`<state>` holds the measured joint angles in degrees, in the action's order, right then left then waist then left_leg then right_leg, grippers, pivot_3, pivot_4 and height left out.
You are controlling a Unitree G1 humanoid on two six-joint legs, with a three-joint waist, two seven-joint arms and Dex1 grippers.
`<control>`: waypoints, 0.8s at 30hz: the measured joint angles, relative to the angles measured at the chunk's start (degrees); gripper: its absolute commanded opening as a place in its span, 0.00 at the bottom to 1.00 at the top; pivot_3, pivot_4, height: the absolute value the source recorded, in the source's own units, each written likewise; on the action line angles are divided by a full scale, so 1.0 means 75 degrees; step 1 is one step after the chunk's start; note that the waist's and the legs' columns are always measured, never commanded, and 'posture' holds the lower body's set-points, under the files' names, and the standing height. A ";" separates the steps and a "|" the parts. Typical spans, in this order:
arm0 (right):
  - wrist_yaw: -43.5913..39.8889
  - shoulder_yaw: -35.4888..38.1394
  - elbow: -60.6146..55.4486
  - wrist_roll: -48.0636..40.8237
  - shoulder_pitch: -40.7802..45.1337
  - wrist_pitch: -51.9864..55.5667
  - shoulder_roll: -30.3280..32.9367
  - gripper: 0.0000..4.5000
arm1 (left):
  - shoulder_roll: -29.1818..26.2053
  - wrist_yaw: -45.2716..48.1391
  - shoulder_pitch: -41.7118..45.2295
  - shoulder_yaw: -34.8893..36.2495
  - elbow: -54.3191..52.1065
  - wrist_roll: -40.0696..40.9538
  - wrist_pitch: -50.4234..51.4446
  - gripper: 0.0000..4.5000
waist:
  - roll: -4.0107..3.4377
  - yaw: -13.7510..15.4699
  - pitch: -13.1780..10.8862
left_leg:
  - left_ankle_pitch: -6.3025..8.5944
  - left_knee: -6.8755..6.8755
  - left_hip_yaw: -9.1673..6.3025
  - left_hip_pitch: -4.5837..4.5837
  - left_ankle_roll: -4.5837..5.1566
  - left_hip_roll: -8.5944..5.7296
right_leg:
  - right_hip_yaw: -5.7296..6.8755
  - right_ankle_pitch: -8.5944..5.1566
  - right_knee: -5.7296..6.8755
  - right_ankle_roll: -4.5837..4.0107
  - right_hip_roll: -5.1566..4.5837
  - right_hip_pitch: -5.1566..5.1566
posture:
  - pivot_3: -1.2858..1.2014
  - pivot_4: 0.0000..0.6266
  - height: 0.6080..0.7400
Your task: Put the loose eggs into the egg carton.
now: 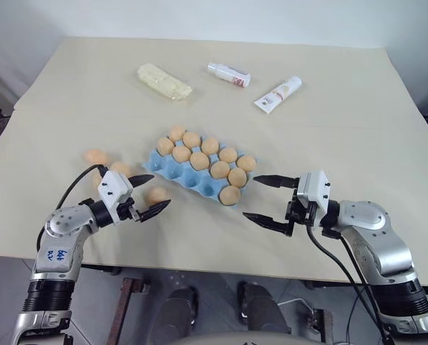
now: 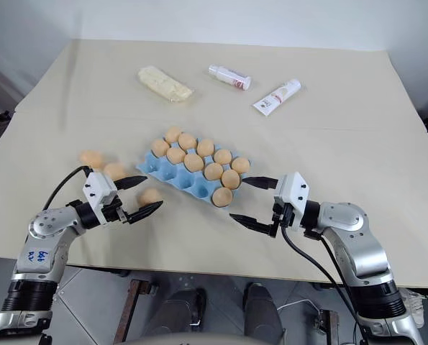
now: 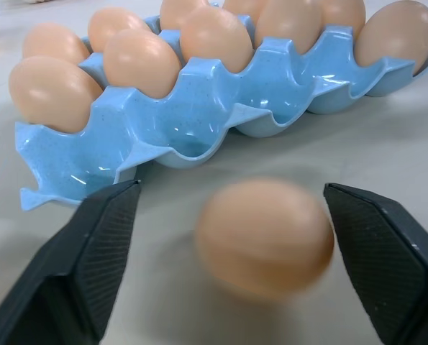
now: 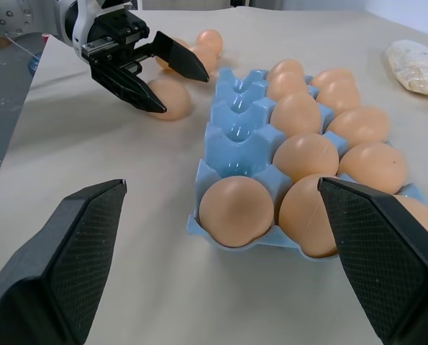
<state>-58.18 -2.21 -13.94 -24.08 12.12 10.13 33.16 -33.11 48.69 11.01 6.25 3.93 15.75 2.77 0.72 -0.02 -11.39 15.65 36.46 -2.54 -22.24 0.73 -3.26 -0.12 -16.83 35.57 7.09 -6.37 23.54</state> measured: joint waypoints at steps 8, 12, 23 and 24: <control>0.0007 0.0000 0.0001 0.0007 0.0076 0.0000 0.0000 1.00 | 0.0156 -0.0157 0.0250 -0.0248 0.0344 -0.0248 -0.0024 0.73 | 0.0000 0.0008 0.0000 | 0.0000 0.0002 0.0001 0.0000 -0.0001 -0.0001 | 0.0002 0.0001 0.0001 0.0001 0.0002 0.0000 | 0.52 0.24 1.00; 0.0040 0.0007 0.0002 0.0010 0.0111 -0.0001 0.0000 1.00 | 0.0082 -0.0078 0.0222 -0.0245 0.0412 -0.0257 -0.0035 0.49 | 0.0000 -0.0011 0.0000 | 0.0000 0.0002 0.0001 0.0000 -0.0002 0.0001 | 0.0001 0.0000 0.0003 0.0001 0.0004 0.0002 | 0.52 0.24 1.00; 0.0141 0.0024 0.0005 0.0083 0.0106 -0.0024 -0.0006 1.00 | 0.0229 0.0415 0.0836 -0.0240 -0.0495 0.0644 0.0528 0.45 | 0.0001 0.0059 0.0001 | -0.0002 0.0012 -0.0006 0.0000 0.0000 -0.0004 | 0.0003 0.0002 0.0004 0.0003 0.0002 -0.0008 | 0.52 0.24 1.00; 0.0176 0.0064 0.0010 0.0092 0.0063 -0.0025 0.0004 1.00 | 0.0443 0.0469 0.1208 -0.0475 -0.0463 0.0605 0.0573 0.45 | 0.0001 0.0109 0.0001 | -0.0003 0.0017 -0.0006 -0.0001 0.0003 -0.0009 | 0.0009 0.0004 0.0003 0.0007 0.0004 -0.0011 | 0.52 0.24 1.00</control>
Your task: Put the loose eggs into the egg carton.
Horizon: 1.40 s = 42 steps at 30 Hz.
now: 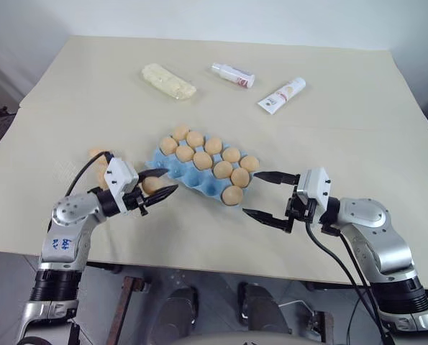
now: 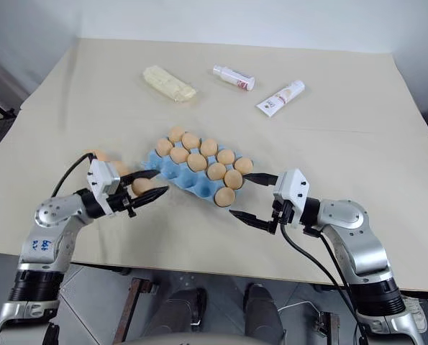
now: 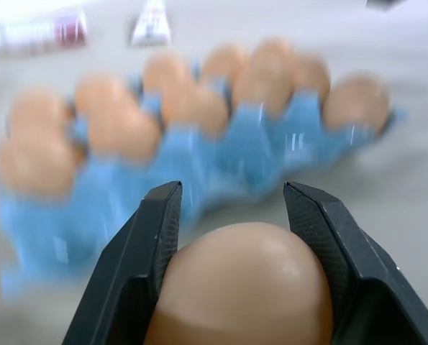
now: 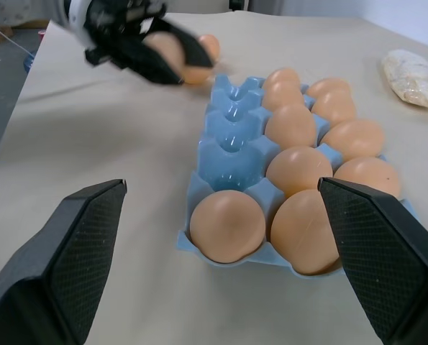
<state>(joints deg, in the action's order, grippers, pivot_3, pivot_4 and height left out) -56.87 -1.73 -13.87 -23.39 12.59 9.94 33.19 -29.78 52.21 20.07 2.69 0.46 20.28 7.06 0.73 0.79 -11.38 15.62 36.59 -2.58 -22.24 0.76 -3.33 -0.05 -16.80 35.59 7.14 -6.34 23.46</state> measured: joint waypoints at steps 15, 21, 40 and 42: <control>0.0595 0.0941 -0.0560 0.0003 -0.0857 0.0025 0.0281 1.00 | 0.1315 0.0516 0.1787 -0.1470 0.2029 -0.0809 -0.0901 0.72 | 0.0003 0.0054 -0.0001 | 0.0009 0.0065 0.0021 -0.0013 -0.0012 0.0014 | -0.0024 0.0008 0.0003 0.0015 0.0060 -0.0007 | 0.52 0.24 1.00; 0.0774 0.0931 -0.0690 0.0003 -0.0887 0.0028 0.0280 1.00 | 0.1332 0.0936 0.1735 -0.1470 0.2093 -0.0787 -0.0981 1.00 | 0.0003 0.0067 -0.0001 | 0.0009 0.0066 0.0020 -0.0014 -0.0012 0.0014 | -0.0026 0.0009 0.0002 0.0016 0.0059 -0.0006 | 0.52 0.24 1.00; -0.0211 -0.0221 0.0478 0.0045 0.0540 -0.0778 -0.0543 1.00 | -0.0555 -0.1036 -0.2902 0.2610 -0.0919 -0.0240 -0.0585 1.00 | 0.0003 -0.0110 -0.0001 | 0.0057 0.0060 0.0001 -0.0012 -0.0023 0.0085 | -0.0057 0.0004 -0.0012 -0.0042 0.0062 -0.0005 | 0.52 0.24 1.00; -0.0324 -0.0345 0.0667 0.0079 0.0670 -0.0954 -0.0682 1.00 | -0.0181 -0.1546 -0.3601 0.3049 -0.1353 -0.0157 -0.0523 1.00 | 0.0005 -0.0118 0.0000 | 0.0060 0.0058 0.0003 -0.0011 -0.0023 0.0087 | -0.0061 0.0004 -0.0017 -0.0042 0.0061 -0.0006 | 0.52 0.24 1.00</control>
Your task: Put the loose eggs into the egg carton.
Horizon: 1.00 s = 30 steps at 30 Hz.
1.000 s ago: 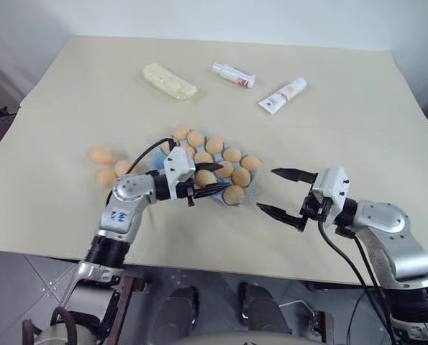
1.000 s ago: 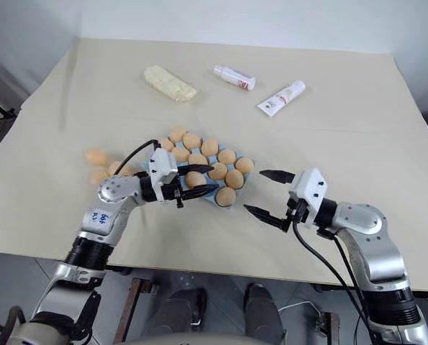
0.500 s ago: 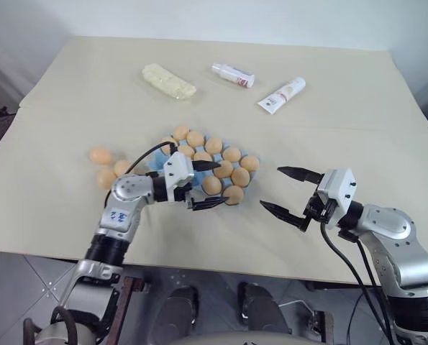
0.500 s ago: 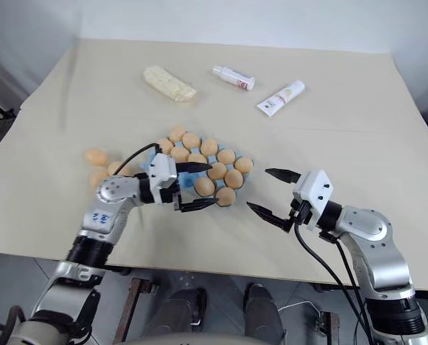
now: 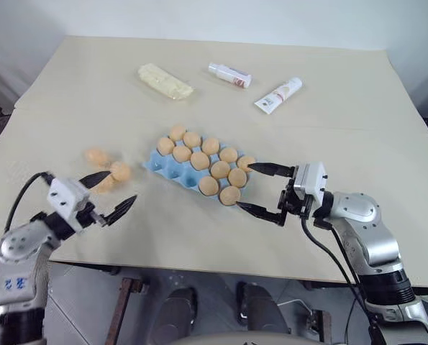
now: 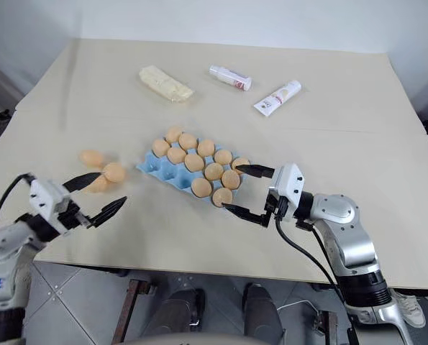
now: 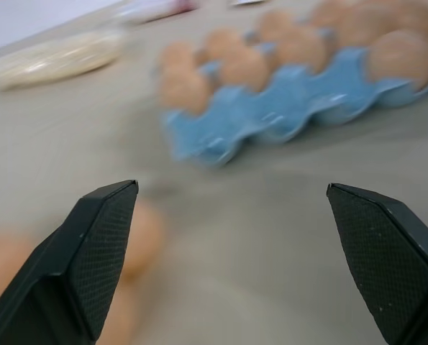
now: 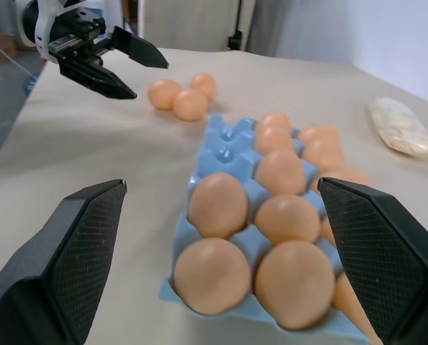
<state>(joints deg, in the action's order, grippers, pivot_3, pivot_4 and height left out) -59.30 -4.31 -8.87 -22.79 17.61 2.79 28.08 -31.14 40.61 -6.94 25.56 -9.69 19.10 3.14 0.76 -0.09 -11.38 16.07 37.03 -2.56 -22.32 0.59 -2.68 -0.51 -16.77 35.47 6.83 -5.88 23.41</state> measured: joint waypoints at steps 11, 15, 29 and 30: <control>-0.0330 -0.0204 0.0600 0.0043 0.0435 -0.0308 -0.0260 1.00 | 0.1345 -0.1902 -0.1508 0.1007 -0.0444 0.0195 0.0104 1.00 | 0.0005 0.0042 0.0003 | 0.0001 0.0009 -0.0005 0.0003 -0.0013 0.0031 | 0.0012 0.0010 0.0001 -0.0040 0.0023 -0.0005 | 0.52 0.24 1.00; -0.0380 -0.0224 0.0658 0.0044 0.0481 -0.0375 -0.0261 1.00 | 0.1291 -0.2416 -0.1017 0.0989 -0.0427 0.0057 0.0279 1.00 | 0.0008 0.0021 0.0004 | -0.0001 0.0008 -0.0002 0.0004 -0.0015 0.0034 | 0.0010 0.0015 0.0001 -0.0044 0.0029 -0.0005 | 0.52 0.24 1.00; -0.0177 -0.0272 0.0696 0.0121 0.0516 -0.0376 -0.0473 1.00 | 0.0500 -0.2592 0.1582 -0.0372 0.1330 -0.0349 0.1204 1.00 | 0.0009 -0.0032 0.0005 | -0.0005 -0.0005 0.0025 0.0007 -0.0035 0.0046 | 0.0029 0.0018 0.0014 -0.0041 0.0057 0.0021 | 0.52 0.24 1.00; -0.0163 -0.0272 0.0690 0.0121 0.0514 -0.0375 -0.0475 1.00 | 0.0471 -0.2587 0.1646 -0.0438 0.1432 -0.0379 0.1253 1.00 | 0.0009 -0.0023 0.0005 | -0.0005 -0.0005 0.0023 0.0006 -0.0037 0.0048 | 0.0029 0.0017 0.0014 -0.0042 0.0058 0.0022 | 0.52 0.24 1.00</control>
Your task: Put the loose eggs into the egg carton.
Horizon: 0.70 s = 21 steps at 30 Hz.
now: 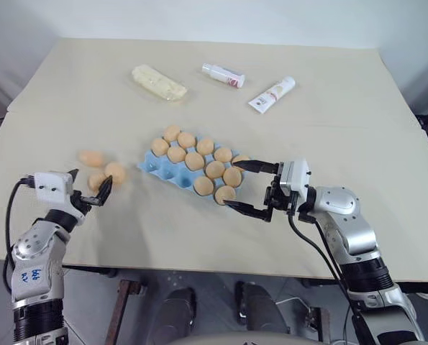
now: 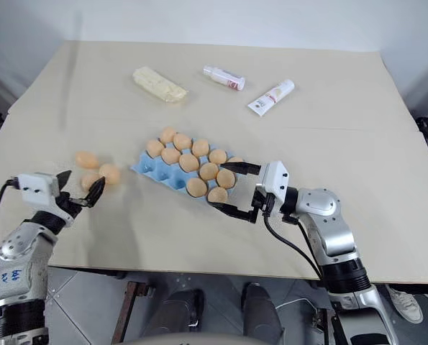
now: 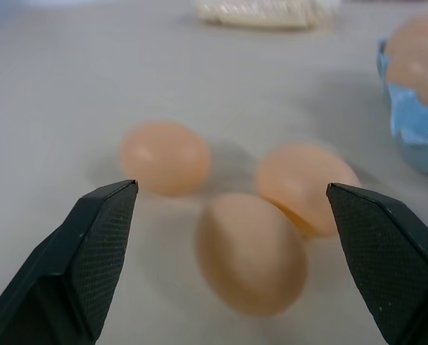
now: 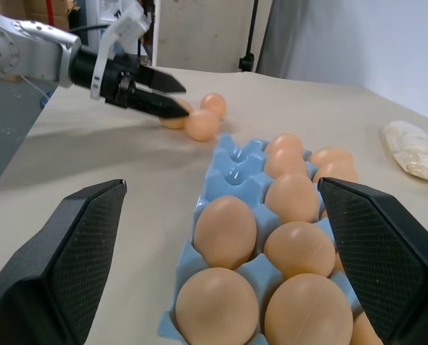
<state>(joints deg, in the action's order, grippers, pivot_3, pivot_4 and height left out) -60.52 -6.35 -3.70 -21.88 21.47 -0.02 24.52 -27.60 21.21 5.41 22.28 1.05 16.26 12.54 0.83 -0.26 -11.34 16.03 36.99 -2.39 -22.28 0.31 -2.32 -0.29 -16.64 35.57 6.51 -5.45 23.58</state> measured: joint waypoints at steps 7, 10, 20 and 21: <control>0.0133 0.0002 -0.0067 0.0000 -0.0084 0.0007 0.0000 1.00 | -0.0049 0.0029 0.0123 -0.0112 0.0222 -0.0075 0.0088 0.64 | 0.0000 0.0014 0.0000 | 0.0001 0.0004 -0.0002 0.0000 0.0000 0.0000 | -0.0008 0.0000 0.0001 0.0000 -0.0004 -0.0002 | 0.52 0.24 1.00; 0.0168 0.0002 -0.0083 0.0000 -0.0107 0.0007 0.0001 1.00 | -0.0049 0.0077 0.0101 -0.0113 0.0221 -0.0078 0.0071 0.45 | 0.0000 0.0012 0.0000 | 0.0001 0.0003 -0.0004 0.0000 -0.0001 0.0001 | -0.0011 0.0000 0.0001 -0.0001 -0.0004 -0.0002 | 0.52 0.24 1.00; 0.0228 0.0012 -0.0103 0.0012 -0.0270 0.0010 0.0062 1.00 | -0.0173 0.1523 -0.0615 -0.0183 -0.0760 0.0568 -0.0725 0.40 | 0.0000 0.0015 0.0000 | 0.0002 0.0000 -0.0010 -0.0004 -0.0003 0.0005 | -0.0029 -0.0003 -0.0009 -0.0007 -0.0008 -0.0006 | 0.52 0.24 1.00; 0.0243 0.0022 -0.0109 0.0014 -0.0289 0.0010 0.0083 1.00 | -0.0302 0.1778 -0.0634 -0.0304 -0.0938 0.0620 -0.0733 0.40 | 0.0000 0.0030 0.0000 | 0.0002 0.0001 -0.0018 -0.0004 -0.0003 0.0005 | -0.0025 -0.0003 -0.0010 -0.0010 -0.0009 -0.0010 | 0.52 0.24 1.00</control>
<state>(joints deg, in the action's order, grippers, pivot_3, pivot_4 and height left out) -58.70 -6.19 -4.52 -21.78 19.30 0.06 25.14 -29.87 34.55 0.65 20.00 -5.98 20.91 7.04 0.83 -0.04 -11.34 16.05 37.00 -2.52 -22.31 0.29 -2.28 -0.48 -16.66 35.50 6.43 -5.52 23.50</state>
